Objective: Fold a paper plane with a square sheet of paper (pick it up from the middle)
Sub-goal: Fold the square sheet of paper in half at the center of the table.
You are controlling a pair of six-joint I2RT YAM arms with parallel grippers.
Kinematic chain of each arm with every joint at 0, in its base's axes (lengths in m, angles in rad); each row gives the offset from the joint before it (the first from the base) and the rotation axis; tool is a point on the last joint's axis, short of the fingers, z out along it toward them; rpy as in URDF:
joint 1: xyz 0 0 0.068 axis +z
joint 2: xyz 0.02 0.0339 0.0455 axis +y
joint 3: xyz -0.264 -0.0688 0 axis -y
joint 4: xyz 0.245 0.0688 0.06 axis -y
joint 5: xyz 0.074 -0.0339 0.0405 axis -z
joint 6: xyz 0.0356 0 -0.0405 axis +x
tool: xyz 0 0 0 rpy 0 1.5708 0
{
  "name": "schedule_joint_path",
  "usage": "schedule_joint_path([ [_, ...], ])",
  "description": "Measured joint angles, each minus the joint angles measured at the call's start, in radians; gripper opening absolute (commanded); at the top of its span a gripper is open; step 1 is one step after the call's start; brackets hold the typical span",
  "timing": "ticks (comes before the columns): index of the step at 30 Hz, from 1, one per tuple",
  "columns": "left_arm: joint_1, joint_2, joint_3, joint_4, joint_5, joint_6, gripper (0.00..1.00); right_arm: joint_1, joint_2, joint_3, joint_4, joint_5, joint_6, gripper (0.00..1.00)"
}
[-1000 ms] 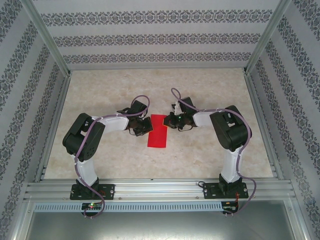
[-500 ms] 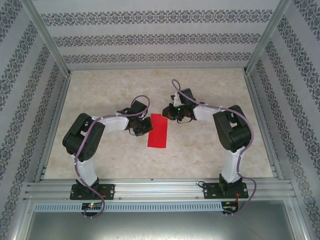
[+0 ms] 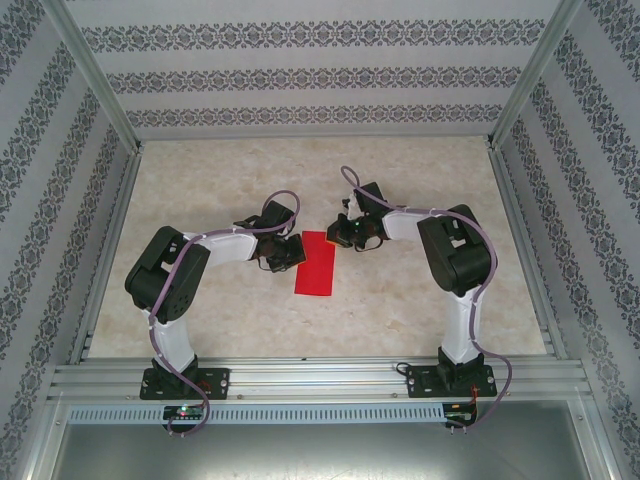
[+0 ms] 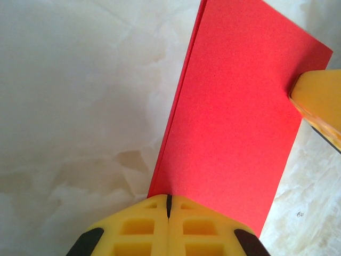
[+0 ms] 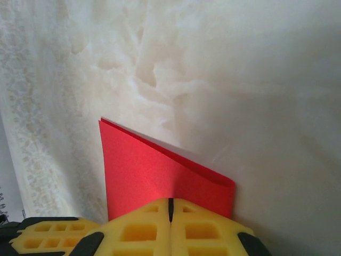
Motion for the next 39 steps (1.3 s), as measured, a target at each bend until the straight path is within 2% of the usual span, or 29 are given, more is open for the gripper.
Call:
schedule_joint_path([
  [11, 0.000, 0.000, 0.000, 0.000, 0.000, 0.007, 0.00, -0.026, -0.033, 0.050, -0.003, -0.022, 0.019, 0.07],
  [21, 0.000, -0.001, -0.002, 0.003, 0.000, 0.011, 0.00, -0.026, 0.050, 0.063, -0.045, -0.006, 0.029, 0.07],
  [39, -0.001, -0.006, -0.011, 0.014, 0.000, 0.015, 0.00, -0.026, 0.031, 0.119, -0.096, -0.007, 0.035, 0.07],
])
